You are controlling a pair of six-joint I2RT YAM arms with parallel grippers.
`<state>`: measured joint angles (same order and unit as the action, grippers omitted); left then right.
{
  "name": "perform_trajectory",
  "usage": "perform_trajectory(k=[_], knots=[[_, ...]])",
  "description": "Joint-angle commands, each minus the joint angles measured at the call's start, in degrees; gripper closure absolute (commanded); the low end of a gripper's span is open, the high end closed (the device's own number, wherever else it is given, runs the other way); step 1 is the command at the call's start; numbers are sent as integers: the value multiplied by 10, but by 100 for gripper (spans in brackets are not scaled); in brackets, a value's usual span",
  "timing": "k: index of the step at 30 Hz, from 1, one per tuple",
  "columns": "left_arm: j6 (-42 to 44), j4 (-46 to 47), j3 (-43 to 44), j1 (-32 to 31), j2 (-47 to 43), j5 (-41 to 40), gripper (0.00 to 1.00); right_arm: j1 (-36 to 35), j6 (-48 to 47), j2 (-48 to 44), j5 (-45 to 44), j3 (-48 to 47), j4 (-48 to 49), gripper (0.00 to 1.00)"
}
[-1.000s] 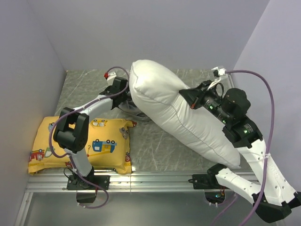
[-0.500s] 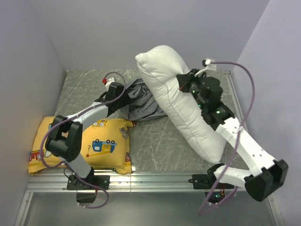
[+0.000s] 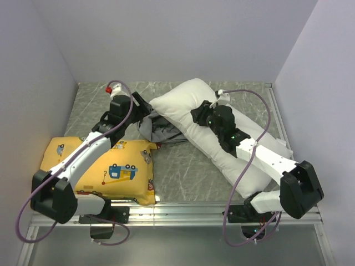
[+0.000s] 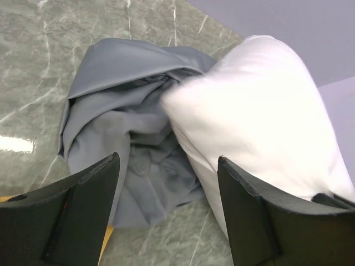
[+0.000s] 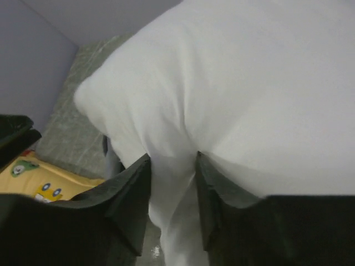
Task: Remove the pillowcase from the pillow
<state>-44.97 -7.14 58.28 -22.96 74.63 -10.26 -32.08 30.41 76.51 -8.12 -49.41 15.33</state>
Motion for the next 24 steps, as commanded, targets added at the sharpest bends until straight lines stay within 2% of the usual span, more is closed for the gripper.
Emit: perform_trajectory(k=[1, 3, 7, 8, 15, 20, 24], knots=[[18, -22, -15, -4, -48, 17, 23, 2, -2, -49, 6, -33, -6, 48], [26, -38, -17, -7, -73, 23, 23, 2, -4, -78, 11, -47, -59, 34], [34, -77, -18, -8, -111, 35, 24, 3, -18, -138, 2, -68, -122, 22], [41, -83, -22, -8, -121, 34, 24, 3, -19, -151, -3, -68, -129, 13], [75, -129, -39, -7, -219, -1, 20, 4, -36, -274, -24, -19, -182, 11], [94, -111, -54, -8, -249, 27, 19, 4, -44, -333, -59, 33, -193, 7], [93, -96, -70, -8, -268, 20, 18, 4, -50, -356, -74, 49, -197, 5]])
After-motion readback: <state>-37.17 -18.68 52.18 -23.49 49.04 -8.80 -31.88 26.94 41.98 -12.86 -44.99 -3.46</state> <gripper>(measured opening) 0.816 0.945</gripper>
